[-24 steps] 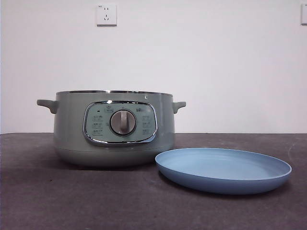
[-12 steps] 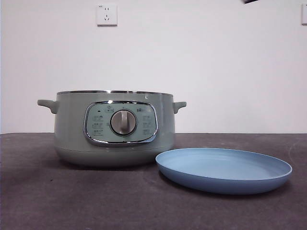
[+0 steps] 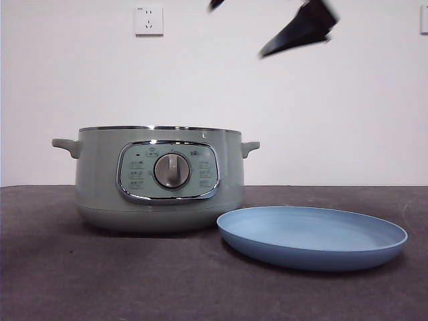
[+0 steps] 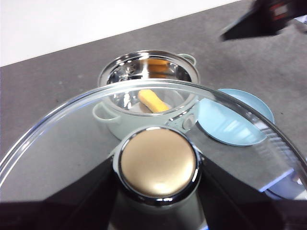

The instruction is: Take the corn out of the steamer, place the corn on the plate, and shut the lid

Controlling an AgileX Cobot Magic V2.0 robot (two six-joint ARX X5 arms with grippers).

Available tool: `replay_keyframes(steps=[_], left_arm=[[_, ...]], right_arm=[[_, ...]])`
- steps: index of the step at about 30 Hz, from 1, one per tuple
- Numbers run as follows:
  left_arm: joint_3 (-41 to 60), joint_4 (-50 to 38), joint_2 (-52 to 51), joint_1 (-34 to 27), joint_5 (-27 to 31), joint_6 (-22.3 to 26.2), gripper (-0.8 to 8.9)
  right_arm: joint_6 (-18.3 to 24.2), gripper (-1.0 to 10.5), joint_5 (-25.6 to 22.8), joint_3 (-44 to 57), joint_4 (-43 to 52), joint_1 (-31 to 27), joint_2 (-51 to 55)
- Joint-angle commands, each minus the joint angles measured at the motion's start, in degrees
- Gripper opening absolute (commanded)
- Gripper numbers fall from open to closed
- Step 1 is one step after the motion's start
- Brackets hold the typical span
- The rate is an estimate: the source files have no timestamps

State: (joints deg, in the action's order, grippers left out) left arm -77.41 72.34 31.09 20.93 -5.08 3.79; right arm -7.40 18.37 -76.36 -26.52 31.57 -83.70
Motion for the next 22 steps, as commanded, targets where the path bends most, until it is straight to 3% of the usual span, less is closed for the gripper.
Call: replay_keyframes(steps=[1,13,22], left_arm=[[-0.50,-1.40,-0.55,-0.04,0.07,-0.57,-0.08],[-0.50,-0.66,-0.55,-0.04,0.09,0.52,-0.08],[-0.50,0.92,-0.55,-0.02,0.07,0.61,-0.08]], right_arm=[[-0.74,5.7,-2.99,-5.77,0.52,2.71,-7.26],[-0.07,5.6,-16.02,-37.94,-9.55,8.35,-36.41],[-0.11,5.6,-18.69,-39.34,-10.80,8.37,-44.28]])
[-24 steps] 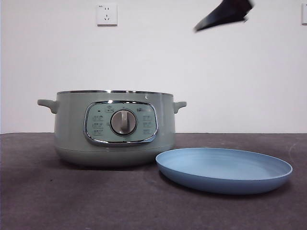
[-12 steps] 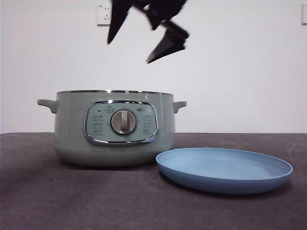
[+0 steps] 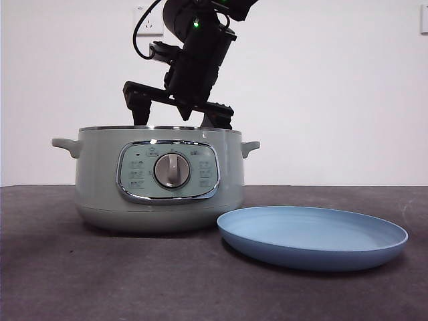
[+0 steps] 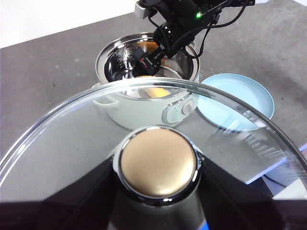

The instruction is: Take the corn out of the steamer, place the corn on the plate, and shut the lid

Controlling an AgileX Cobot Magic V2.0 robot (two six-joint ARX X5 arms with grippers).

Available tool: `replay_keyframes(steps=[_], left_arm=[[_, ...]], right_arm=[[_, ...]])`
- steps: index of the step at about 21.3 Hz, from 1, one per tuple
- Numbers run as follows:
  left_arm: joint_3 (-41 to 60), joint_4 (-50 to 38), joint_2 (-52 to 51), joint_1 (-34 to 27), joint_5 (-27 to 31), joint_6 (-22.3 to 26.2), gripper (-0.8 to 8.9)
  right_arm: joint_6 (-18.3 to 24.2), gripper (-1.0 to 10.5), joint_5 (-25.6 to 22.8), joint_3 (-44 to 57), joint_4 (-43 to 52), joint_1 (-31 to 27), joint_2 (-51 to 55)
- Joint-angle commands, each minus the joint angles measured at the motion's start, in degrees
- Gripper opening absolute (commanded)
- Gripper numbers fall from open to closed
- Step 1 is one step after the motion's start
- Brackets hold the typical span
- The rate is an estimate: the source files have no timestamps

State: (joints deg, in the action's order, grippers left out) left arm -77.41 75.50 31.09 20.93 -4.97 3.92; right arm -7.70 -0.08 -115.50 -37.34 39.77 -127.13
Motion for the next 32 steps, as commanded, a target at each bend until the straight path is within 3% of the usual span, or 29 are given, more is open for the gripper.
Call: replay_keyframes(steps=[1,12,16,18,20,25,29,32], left_arm=[[-0.50,-2.14,-0.55,-0.02,-0.04,0.48,-0.08],[-0.50,-1.31,-0.55,-0.02,-0.07,0.46,-0.08],[-0.50,-1.03,-0.57,-0.02,-0.07,0.46,-0.08],[-0.50,-0.81,-0.57,-0.02,-0.07,0.46,-0.08],[-0.50,-0.79,-0.55,0.02,-0.07,0.46,-0.08],[-0.50,-0.87,-0.55,0.13,-0.04,0.48,-0.08],[-0.50,-1.73,-0.55,0.13,-0.07,0.48,-0.08],[-0.50,-2.54,-0.55,0.13,-1.11,0.59,-0.08]], right_arm=[[0.20,5.6,-0.33,-0.20,-0.02,0.24,-1.25],[-0.02,5.3,-0.57,-0.17,-0.92,1.46,-6.08],[0.00,1.8,-1.79,-0.17,-0.85,1.55,-6.19],[-0.42,1.5,-1.79,-0.17,-0.92,1.55,-6.19],[-0.42,0.0,-1.75,-0.17,-0.87,1.55,-6.19],[0.68,-0.1,-1.75,-0.20,-0.46,1.55,-3.52],[2.51,-0.1,-1.60,-0.20,-1.53,1.53,8.39],[6.69,-0.1,-2.25,-0.20,-10.36,1.40,18.91]])
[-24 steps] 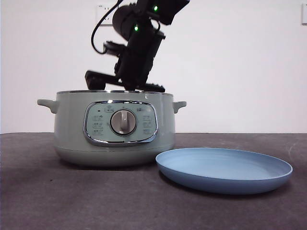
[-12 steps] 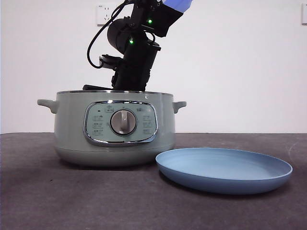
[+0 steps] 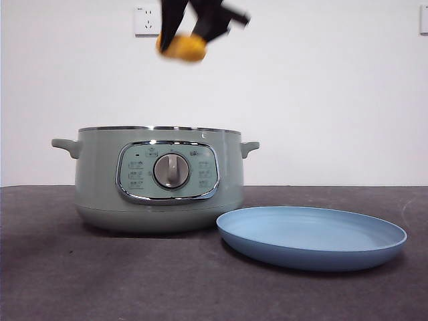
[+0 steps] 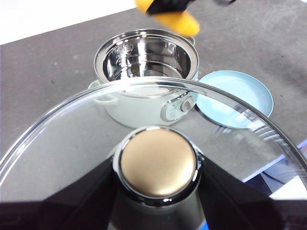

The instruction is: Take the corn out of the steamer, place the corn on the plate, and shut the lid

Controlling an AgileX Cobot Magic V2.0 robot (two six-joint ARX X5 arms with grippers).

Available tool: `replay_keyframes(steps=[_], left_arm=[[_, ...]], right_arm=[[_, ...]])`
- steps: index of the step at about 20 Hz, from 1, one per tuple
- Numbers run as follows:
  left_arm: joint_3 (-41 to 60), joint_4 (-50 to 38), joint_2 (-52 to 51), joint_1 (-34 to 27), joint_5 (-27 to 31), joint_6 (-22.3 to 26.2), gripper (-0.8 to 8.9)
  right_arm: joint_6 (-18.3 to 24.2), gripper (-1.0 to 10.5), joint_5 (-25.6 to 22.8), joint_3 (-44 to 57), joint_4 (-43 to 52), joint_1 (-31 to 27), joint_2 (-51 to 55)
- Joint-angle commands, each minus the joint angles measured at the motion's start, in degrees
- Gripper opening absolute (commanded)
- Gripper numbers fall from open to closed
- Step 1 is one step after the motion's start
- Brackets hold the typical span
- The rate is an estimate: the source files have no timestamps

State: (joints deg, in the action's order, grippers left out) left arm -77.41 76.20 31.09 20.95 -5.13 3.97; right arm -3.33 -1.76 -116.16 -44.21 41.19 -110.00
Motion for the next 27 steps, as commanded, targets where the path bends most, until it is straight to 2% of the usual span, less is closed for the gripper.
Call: replay_keyframes(steps=[1,6,10,12,15,17,19,20,22,24,27], left_arm=[[-0.50,-3.85,-0.55,0.11,-1.57,0.55,-0.08],[-0.50,-5.42,-0.55,0.11,-2.82,0.55,-0.08],[-0.50,-5.44,-0.55,0.11,-2.82,0.55,-0.08],[-0.50,-5.44,-0.55,0.11,-2.86,0.55,-0.08],[-0.50,-5.46,-0.55,0.11,-2.84,0.55,-0.08],[-0.50,-5.46,-0.55,0.11,-2.86,0.55,-0.08],[-0.50,-5.44,-0.55,0.11,-2.86,0.55,-0.08],[-0.50,-5.44,-0.55,0.11,-2.86,0.52,-0.08],[-0.50,-5.44,-0.55,0.11,-2.84,0.52,-0.08],[-0.50,-5.44,-0.55,0.11,-2.82,0.52,-0.08],[-0.50,-5.44,-0.55,0.11,-2.84,0.52,-0.08]], right_arm=[[3.08,-0.1,-2.12,0.48,-7.28,-0.33,4.92],[4.37,-0.1,-3.15,1.09,-18.58,-5.29,14.88],[4.70,-0.1,-3.02,8.96,-19.02,-9.62,21.53],[4.66,-0.1,-2.36,18.16,-14.62,-11.63,26.21],[3.23,-0.1,3.39,36.15,-3.72,-15.32,33.53],[2.69,-0.1,6.40,45.92,2.95,-17.25,35.32],[1.86,-0.1,6.56,53.99,9.60,-17.62,35.17],[1.31,-0.1,8.33,57.55,13.75,-17.62,34.53],[-0.87,-0.1,10.84,63.32,21.51,-17.59,32.57],[-1.79,-0.1,10.82,67.01,27.32,-17.51,29.40],[-1.77,-0.1,10.86,68.28,30.95,-17.51,24.15]])
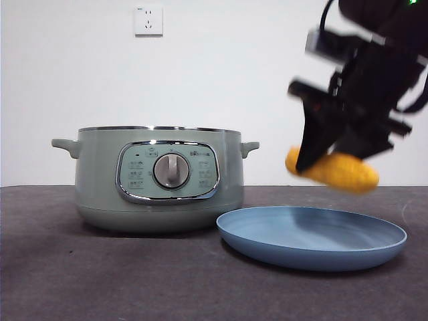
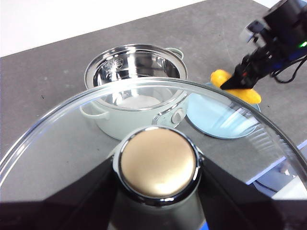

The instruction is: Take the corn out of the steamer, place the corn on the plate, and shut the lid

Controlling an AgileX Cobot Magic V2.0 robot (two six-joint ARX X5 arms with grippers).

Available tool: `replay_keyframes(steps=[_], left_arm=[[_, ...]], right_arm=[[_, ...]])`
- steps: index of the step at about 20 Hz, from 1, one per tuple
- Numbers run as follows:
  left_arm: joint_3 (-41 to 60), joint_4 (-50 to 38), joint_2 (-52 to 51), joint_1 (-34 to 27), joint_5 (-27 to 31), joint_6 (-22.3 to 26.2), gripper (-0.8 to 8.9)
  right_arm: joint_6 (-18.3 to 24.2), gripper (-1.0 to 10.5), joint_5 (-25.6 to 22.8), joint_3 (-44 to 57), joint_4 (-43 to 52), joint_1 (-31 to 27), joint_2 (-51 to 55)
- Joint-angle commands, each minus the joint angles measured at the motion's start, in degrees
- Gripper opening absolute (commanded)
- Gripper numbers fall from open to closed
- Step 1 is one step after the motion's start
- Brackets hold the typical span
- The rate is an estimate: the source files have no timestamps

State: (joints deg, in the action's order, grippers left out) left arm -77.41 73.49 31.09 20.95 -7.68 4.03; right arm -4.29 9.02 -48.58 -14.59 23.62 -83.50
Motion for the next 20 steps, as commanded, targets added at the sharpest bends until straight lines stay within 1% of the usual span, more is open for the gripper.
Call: replay_keyframes(steps=[1,2,5,10,11,13,15,16,17,20], left_arm=[[-0.50,-2.73,-0.55,0.11,-0.26,0.46,-0.08],[-0.50,-2.73,-0.55,0.11,-0.26,0.44,-0.08],[-0.50,-2.73,-0.55,0.09,-0.24,0.22,-0.08],[-0.50,-2.82,-0.55,0.09,-0.15,0.20,-0.08],[-0.50,-3.10,-0.55,0.09,-0.15,0.20,-0.08],[-0.50,-5.01,-0.52,0.09,-0.15,0.20,-0.08],[-0.50,-7.78,-0.26,0.09,-0.15,0.17,-0.08],[-0.50,-9.11,0.24,0.09,-0.17,0.07,-0.08],[-0.50,-10.03,0.90,0.09,-0.17,0.07,-0.08],[-0.50,-12.55,4.90,0.11,-0.33,0.11,-0.08]], right_arm=[[-0.81,-0.1,0.28,0.70,2.32,0.11,-4.37],[-0.81,-0.1,1.53,0.70,3.08,0.13,-6.21],[-0.79,-0.1,1.55,0.70,4.72,0.92,-10.56],[-0.81,-0.1,1.38,0.70,5.27,1.31,-12.22],[-0.83,0.2,1.40,0.70,5.07,1.31,-12.22],[-0.92,1.9,1.40,0.70,4.66,1.31,-12.22],[-1.29,4.3,1.55,0.70,4.68,1.31,-12.13],[-1.29,5.3,1.51,0.70,4.68,1.31,-11.98],[-1.27,5.4,1.51,0.70,4.66,1.31,-11.63],[-1.29,5.4,1.53,0.68,4.33,1.31,-8.83]])
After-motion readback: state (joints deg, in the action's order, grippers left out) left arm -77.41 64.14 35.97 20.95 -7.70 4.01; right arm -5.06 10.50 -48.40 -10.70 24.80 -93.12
